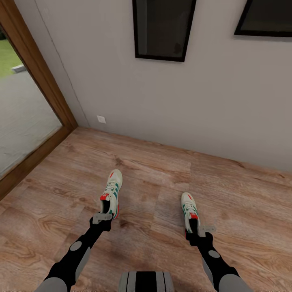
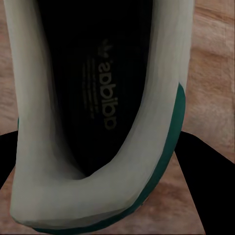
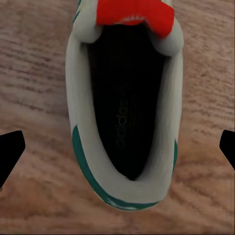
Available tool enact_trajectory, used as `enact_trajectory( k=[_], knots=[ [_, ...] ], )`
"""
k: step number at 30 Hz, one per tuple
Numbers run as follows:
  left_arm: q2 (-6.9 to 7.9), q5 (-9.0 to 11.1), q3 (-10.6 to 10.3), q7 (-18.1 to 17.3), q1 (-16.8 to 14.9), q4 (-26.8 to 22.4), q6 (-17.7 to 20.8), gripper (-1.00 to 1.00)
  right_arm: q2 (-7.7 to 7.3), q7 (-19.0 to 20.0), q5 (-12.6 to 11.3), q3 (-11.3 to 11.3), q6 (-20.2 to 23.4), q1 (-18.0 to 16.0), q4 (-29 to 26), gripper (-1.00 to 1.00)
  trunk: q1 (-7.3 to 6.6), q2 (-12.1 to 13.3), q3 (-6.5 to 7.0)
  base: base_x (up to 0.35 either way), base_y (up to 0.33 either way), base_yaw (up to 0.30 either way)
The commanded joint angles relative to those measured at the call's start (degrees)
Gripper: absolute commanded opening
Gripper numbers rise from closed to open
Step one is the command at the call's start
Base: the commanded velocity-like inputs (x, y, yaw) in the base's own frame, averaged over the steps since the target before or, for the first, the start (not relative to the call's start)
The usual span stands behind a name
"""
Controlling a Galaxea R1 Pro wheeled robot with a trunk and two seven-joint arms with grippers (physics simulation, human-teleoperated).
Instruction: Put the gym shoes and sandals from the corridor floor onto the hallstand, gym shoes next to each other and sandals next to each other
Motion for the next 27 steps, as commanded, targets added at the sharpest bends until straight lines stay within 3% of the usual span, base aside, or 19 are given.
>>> enact_trajectory(
  k=[1, 22, 27],
  knots=[
    [-0.08, -0.20, 0.49, -0.57, -0.04, 0.01, -0.12, -1.00, 0.05, 0.32, 0.31, -0.49, -0.19, -0.03, -0.05, 1.00, 0.01, -0.03, -0.36, 0.000, 0.000, 0.000],
    [-0.08, -0.20, 0.49, -0.57, -0.04, -0.01, -0.30, -1.00, 0.05, 0.32, 0.33, -0.42, -0.19, -0.03, -0.05, 1.00, 0.55, -0.31, -6.91, 0.000, 0.000, 0.000],
    [-0.08, -0.20, 0.45, -0.60, -0.04, -0.14, -0.30, -1.00, 0.05, 0.32, 0.38, -0.42, -0.19, -0.03, -0.05, 1.00, 0.55, -0.31, -7.36, 0.000, 0.000, 0.000]
  ],
)
